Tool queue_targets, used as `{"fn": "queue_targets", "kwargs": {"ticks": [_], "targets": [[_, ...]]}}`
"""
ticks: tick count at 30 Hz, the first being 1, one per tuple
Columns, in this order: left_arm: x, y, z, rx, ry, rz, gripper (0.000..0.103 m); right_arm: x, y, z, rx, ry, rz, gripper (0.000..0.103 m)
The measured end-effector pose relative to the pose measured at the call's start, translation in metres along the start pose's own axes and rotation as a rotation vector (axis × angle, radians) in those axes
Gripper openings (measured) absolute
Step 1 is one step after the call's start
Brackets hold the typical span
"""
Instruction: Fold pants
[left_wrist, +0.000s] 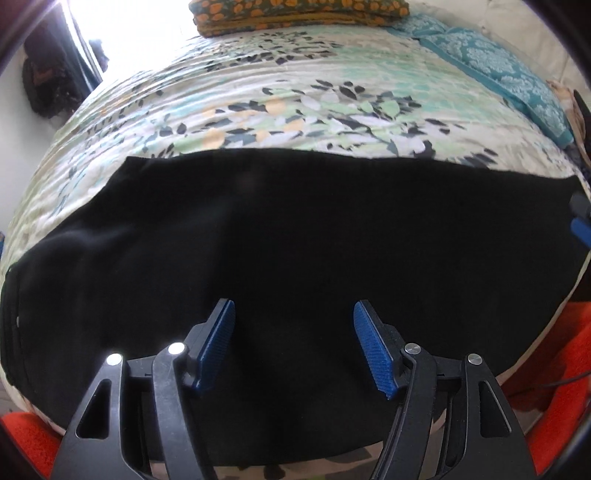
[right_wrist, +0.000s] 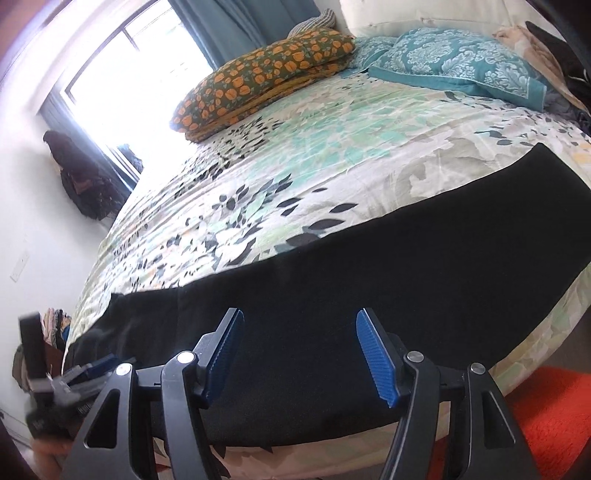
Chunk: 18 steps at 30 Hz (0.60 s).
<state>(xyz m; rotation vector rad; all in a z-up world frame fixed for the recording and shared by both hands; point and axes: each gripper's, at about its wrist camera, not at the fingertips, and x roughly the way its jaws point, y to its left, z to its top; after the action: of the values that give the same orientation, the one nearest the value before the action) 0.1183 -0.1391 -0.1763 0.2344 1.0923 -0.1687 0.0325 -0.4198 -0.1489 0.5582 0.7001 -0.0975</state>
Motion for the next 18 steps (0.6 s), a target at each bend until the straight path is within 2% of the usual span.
{"fn": "queue_targets", "kwargs": {"ticks": [2, 4, 7, 9, 10, 15, 18], "targets": [[0.003, -0.004, -0.003, 0.026, -0.022, 0.027, 0.073, -0.013, -0.022, 0.02, 0.068, -0.041, -0.008, 0.074], [0.004, -0.002, -0.001, 0.007, -0.013, 0.022, 0.074, -0.023, -0.049, 0.044, 0.127, -0.069, -0.051, 0.081], [0.003, 0.001, 0.002, -0.008, 0.003, 0.004, 0.074, -0.012, -0.091, 0.077, 0.155, 0.025, -0.138, 0.083], [0.0, 0.002, 0.004, -0.001, 0.009, 0.002, 0.074, 0.001, -0.125, 0.092, 0.226, 0.107, -0.132, 0.082], [-0.003, 0.003, 0.004, -0.002, 0.008, 0.002, 0.074, 0.0, -0.144, 0.098, 0.275, 0.11, -0.11, 0.08], [-0.02, 0.021, 0.0, -0.047, -0.024, -0.037, 0.074, -0.085, -0.22, 0.121, 0.384, -0.122, -0.093, 0.082], [-0.018, 0.025, -0.001, -0.065, -0.015, -0.049, 0.074, -0.12, -0.274, 0.107, 0.507, -0.143, -0.07, 0.082]]}}
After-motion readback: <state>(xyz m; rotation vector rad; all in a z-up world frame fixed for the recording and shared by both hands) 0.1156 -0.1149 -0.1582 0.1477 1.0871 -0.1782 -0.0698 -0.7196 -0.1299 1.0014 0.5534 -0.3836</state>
